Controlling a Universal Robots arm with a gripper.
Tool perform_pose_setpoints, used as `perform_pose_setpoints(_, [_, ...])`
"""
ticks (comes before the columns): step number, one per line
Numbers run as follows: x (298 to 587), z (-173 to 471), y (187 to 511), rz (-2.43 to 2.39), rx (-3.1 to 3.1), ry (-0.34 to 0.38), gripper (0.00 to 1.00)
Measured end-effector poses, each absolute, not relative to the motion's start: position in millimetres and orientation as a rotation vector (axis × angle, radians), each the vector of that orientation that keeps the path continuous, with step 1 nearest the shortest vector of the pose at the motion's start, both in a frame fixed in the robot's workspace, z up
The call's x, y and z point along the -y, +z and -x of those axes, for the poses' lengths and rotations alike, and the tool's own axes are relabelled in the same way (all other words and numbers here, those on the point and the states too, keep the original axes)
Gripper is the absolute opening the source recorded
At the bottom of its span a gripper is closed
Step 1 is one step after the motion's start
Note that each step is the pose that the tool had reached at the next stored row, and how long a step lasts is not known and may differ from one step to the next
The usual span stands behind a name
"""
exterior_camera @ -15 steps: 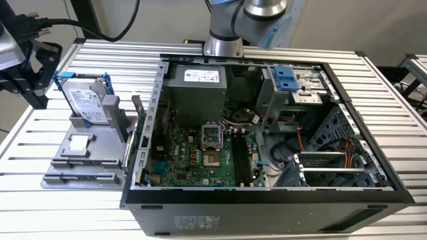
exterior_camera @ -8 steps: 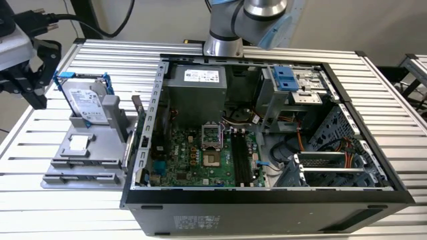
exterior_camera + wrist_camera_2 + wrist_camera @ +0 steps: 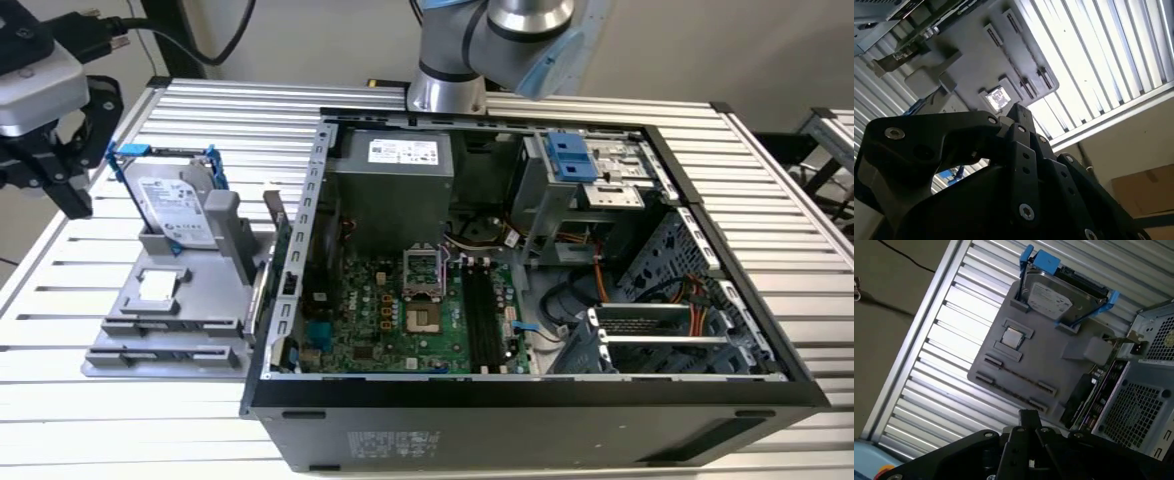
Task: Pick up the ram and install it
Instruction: 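Pick up the ram and move it above insertion slot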
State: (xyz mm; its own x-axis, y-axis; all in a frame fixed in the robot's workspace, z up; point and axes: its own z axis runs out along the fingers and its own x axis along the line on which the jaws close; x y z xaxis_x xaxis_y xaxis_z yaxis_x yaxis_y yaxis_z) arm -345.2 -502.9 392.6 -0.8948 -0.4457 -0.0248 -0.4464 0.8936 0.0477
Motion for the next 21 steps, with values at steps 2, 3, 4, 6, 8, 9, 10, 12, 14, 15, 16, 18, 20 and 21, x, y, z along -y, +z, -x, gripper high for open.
perform_pose_setpoints(2, [502.9, 345.2, 392.6, 0.767, -3.032, 0.082, 0.0])
perform_pose_setpoints(3, [502.9, 345.2, 392.6, 0.797, -3.025, 0.082, 0.0])
perform_pose_setpoints(4, [502.9, 345.2, 392.6, 0.823, -3.019, 0.082, 0.0])
perform_pose_setpoints(6, [502.9, 345.2, 392.6, 0.879, -3.003, 0.082, 0.0])
perform_pose_setpoints(8, [502.9, 345.2, 392.6, 0.932, -2.988, 0.082, 0.0])
perform_pose_setpoints(9, [502.9, 345.2, 392.6, 0.958, -2.98, 0.082, 0.0])
perform_pose_setpoints(10, [502.9, 345.2, 392.6, 0.985, -2.971, 0.082, 0.0])
perform_pose_setpoints(12, [502.9, 345.2, 392.6, 1.036, -2.954, 0.082, 0.0])
perform_pose_setpoints(14, [502.9, 345.2, 392.6, 1.087, -2.936, 0.082, 0.0])
perform_pose_setpoints(15, [502.9, 345.2, 392.6, 1.11, -2.927, 0.081, 0.0])
perform_pose_setpoints(16, [502.9, 345.2, 392.6, 1.131, -2.919, 0.08, 0.0])
perform_pose_setpoints(18, [502.9, 345.2, 392.6, 1.175, -2.901, 0.079, 0.0])
perform_pose_setpoints(20, [502.9, 345.2, 392.6, 1.225, -2.882, 0.078, 0.0])
perform_pose_setpoints(21, [502.8, 345.2, 392.6, 1.251, -2.871, 0.078, 0.0])
